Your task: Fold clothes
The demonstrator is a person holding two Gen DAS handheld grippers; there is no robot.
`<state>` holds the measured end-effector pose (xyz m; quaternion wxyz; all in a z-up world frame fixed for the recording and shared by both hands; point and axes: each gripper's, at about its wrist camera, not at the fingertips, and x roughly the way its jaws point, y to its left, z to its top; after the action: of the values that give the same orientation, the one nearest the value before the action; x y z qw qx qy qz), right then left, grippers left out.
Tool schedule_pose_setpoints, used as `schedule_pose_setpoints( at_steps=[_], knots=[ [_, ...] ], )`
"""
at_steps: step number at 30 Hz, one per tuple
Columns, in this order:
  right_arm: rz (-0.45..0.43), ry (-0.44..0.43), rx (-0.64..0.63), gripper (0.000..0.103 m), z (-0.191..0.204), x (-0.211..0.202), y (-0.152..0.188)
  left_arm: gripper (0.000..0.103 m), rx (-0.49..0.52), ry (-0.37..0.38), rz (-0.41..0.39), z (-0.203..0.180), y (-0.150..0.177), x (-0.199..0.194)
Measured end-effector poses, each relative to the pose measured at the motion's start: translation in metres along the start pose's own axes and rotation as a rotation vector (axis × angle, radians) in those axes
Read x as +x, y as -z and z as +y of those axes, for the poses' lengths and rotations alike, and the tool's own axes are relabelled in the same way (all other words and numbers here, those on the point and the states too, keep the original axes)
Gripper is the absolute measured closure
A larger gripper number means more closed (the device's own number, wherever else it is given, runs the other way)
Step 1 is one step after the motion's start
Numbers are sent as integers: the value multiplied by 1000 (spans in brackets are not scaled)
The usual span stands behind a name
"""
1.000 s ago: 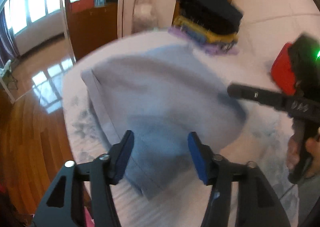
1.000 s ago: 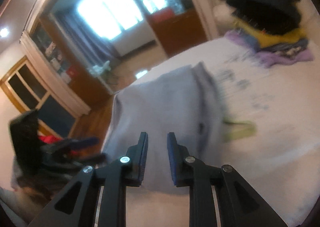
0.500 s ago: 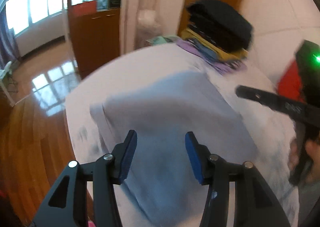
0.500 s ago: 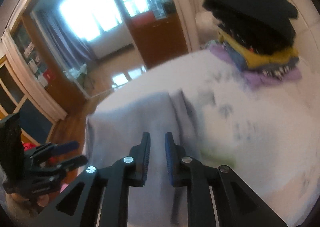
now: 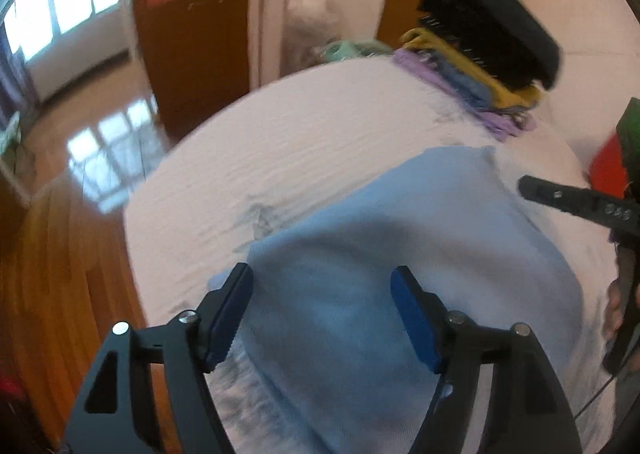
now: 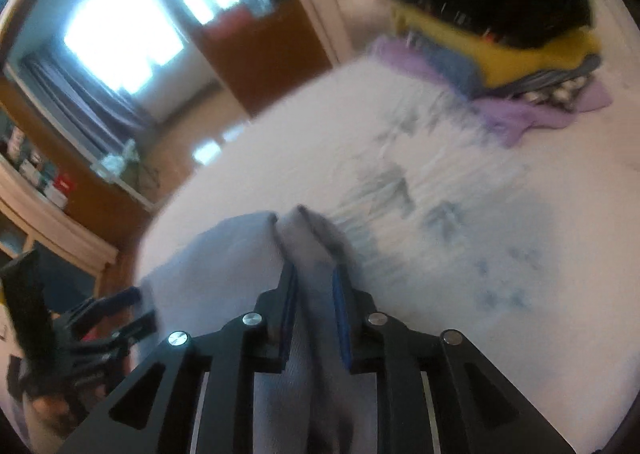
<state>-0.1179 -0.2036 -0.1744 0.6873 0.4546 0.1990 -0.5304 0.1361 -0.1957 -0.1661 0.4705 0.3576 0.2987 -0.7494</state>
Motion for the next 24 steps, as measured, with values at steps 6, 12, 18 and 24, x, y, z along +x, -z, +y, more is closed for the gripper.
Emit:
schedule_pose_setpoints(
  at_steps=[6, 12, 18, 24],
  knots=[
    [-55, 16, 68, 42, -5, -76, 54, 1, 82, 20, 33, -21, 24, -49],
    [-57, 38, 191, 17, -8, -119, 118, 2, 169, 13, 76, -39, 31, -71],
    [-82, 44, 272, 14, -6, -126, 142, 1, 278, 37, 76, -50, 4, -52],
    [-162, 84, 374, 14, 5, -115, 146, 1, 510, 175, 81, -45, -33, -10]
  ],
)
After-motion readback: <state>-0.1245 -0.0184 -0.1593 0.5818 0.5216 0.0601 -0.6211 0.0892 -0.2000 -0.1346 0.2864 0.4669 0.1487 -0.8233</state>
